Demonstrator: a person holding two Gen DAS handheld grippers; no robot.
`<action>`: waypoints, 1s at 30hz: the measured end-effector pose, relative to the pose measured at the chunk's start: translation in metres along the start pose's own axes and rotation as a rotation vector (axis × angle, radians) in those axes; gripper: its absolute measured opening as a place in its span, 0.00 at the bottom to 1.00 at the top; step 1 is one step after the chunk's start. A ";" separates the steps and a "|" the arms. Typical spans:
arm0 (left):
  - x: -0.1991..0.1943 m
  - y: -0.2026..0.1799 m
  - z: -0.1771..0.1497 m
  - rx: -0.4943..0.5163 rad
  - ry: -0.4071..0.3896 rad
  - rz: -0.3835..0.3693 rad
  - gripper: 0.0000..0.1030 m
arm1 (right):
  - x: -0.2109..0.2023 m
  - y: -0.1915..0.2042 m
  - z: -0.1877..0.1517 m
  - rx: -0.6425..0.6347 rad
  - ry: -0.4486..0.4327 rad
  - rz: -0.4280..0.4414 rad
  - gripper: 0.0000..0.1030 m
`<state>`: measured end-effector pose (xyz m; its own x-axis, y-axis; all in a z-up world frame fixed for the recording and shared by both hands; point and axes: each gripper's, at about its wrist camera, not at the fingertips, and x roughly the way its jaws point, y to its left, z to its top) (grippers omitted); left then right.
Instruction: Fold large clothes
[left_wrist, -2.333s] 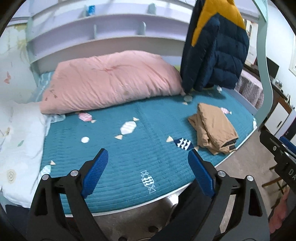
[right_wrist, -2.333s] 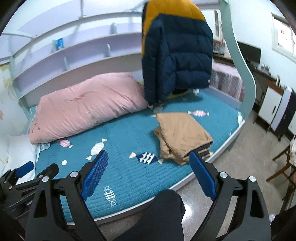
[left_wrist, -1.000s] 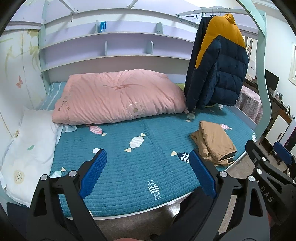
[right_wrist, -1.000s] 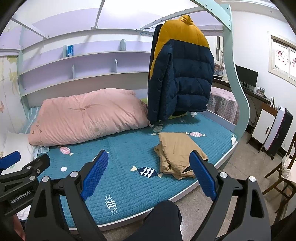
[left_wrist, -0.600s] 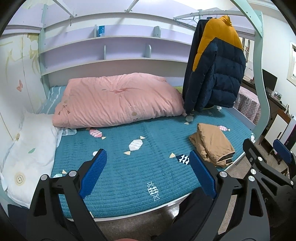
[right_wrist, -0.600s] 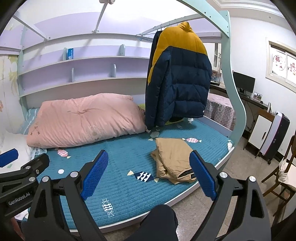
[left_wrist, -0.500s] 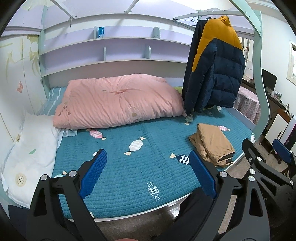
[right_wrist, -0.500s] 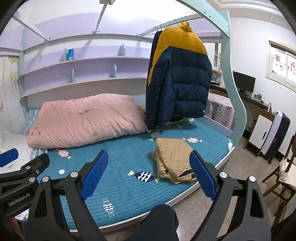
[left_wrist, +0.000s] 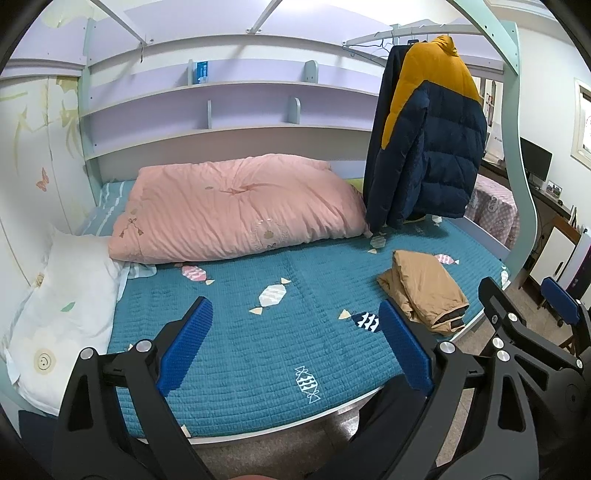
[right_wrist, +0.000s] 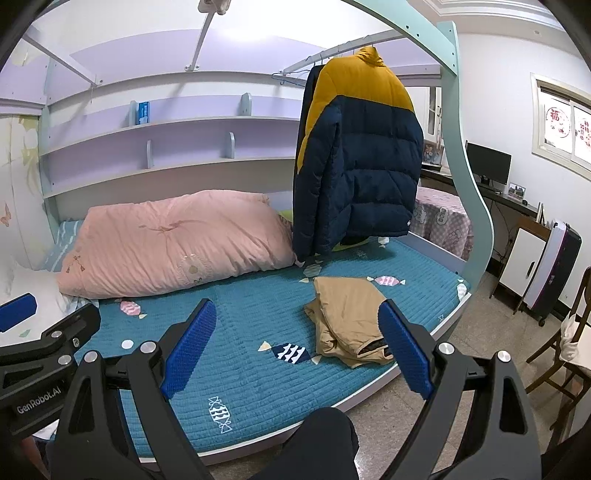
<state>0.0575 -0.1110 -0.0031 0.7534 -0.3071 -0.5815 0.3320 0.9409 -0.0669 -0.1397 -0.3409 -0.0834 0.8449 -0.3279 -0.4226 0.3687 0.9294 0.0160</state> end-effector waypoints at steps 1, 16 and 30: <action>0.000 0.000 0.000 0.001 0.000 -0.001 0.89 | -0.001 0.001 -0.001 0.002 0.000 -0.001 0.84; -0.002 0.002 0.001 0.001 -0.006 -0.001 0.89 | -0.009 0.006 0.000 0.004 -0.009 -0.007 0.84; -0.005 0.005 0.004 0.002 -0.009 -0.001 0.89 | -0.018 0.011 0.001 0.002 -0.016 -0.019 0.84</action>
<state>0.0577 -0.1057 0.0031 0.7582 -0.3094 -0.5739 0.3340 0.9403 -0.0656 -0.1503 -0.3255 -0.0745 0.8439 -0.3482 -0.4081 0.3856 0.9226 0.0101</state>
